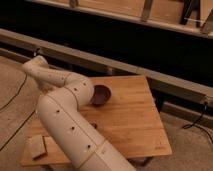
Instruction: Drag the pepper across the table
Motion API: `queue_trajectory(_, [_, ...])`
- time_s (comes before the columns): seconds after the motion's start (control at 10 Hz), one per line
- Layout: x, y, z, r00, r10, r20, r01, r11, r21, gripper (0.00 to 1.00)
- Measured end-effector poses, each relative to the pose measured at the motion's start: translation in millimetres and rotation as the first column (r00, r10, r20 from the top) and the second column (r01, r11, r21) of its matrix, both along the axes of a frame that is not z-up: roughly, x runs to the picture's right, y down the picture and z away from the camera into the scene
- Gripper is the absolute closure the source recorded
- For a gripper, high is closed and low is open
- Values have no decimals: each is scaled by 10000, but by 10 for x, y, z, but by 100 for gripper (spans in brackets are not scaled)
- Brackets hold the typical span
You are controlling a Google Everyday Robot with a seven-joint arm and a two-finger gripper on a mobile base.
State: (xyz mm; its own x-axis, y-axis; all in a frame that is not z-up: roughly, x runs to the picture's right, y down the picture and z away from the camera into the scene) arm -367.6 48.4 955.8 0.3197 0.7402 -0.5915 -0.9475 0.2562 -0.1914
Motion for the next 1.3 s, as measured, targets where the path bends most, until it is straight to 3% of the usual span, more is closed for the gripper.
queue_trajectory(0.5, [-326, 109, -160, 9917, -988, 820, 985, 9951, 77, 77])
queue_trajectory(0.9, [-449, 265, -235, 9751, -1836, 1246, 1840, 9829, 84, 77])
queue_trajectory(1.3, [-639, 440, -367, 9407, -2722, 2026, 2743, 9615, 179, 77])
